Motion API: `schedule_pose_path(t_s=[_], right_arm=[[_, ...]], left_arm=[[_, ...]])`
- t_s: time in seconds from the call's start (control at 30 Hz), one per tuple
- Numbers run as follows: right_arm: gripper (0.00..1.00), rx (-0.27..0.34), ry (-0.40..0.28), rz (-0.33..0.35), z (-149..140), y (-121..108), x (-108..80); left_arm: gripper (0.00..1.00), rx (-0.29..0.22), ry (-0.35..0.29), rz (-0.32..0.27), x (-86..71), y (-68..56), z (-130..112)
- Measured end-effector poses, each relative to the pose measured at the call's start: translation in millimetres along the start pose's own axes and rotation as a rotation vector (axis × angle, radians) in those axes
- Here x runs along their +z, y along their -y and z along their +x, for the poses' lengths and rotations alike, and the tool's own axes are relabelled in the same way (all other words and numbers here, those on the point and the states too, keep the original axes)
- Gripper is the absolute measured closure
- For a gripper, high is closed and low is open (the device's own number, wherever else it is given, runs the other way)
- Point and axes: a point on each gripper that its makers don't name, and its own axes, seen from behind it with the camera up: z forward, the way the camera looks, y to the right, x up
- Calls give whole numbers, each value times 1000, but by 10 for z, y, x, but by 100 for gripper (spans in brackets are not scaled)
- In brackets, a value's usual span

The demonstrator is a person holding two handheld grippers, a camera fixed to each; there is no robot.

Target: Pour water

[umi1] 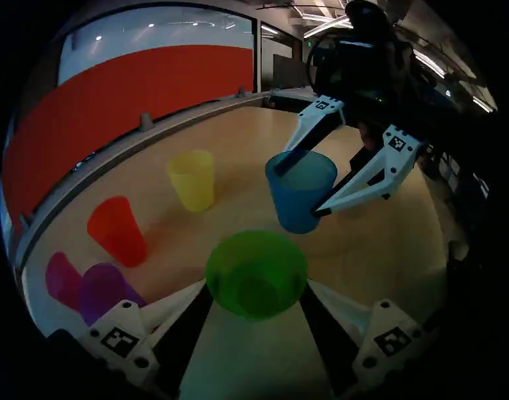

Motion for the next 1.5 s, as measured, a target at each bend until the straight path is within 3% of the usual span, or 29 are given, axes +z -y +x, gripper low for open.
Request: schedule_pose_path(t_s=[0.13,0.5,1.23,1.37,1.5], right_arm=[[8,2,4,2,-29,6,25],[8,15,9,7,-92,27,97],[8,19,18,-2,-268,77,163],[0,22,23,-12,-287,72,148],[0,19,26,-19,-317,94,107]], left_arm=[[0,1,0,-10,-11,-28,-1],[0,1,10,0,-84,1,-56],[0,-17,15,50,-412,9,-254],[0,-17,14,53,-430,-2,-257],[0,-21,11,59,-460,-8,-256]])
